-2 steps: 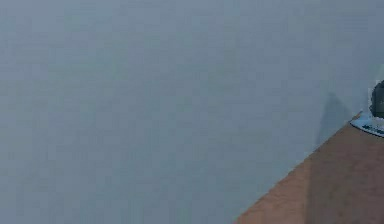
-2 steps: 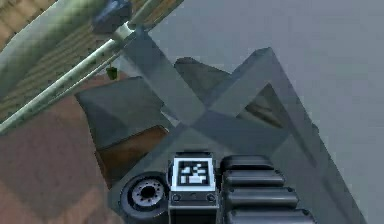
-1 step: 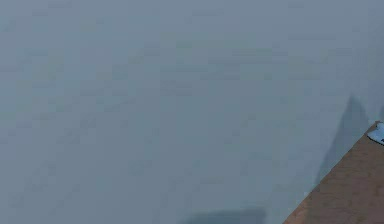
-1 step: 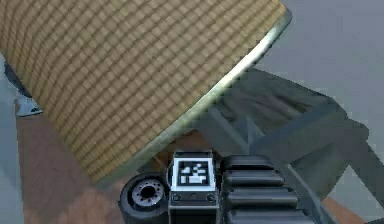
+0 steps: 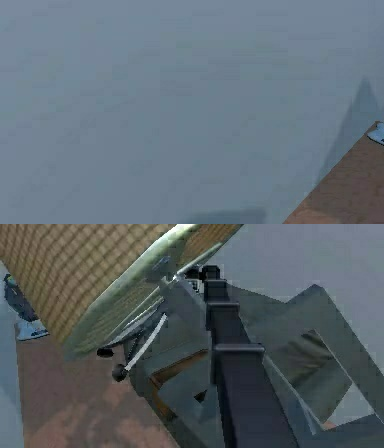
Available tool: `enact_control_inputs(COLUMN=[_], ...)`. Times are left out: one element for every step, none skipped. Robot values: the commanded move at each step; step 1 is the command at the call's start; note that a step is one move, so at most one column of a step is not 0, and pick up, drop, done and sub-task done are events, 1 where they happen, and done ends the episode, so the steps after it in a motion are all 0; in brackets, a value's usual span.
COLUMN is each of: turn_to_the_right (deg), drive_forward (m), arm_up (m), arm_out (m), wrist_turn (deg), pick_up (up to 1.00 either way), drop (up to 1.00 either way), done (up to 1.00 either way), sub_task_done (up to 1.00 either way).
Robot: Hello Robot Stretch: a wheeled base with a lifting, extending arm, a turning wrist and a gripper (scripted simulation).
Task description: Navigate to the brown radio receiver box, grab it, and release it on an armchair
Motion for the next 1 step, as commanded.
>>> enact_control_inputs(turn_to_the_right=[0.0], drive_forward=[0.0], arm_up=[0.0], arm_out=[0.0], wrist_turn=[45.0], pick_up=[0.0], drop=[0.0], done=[0.0], sub_task_done=[0.0])
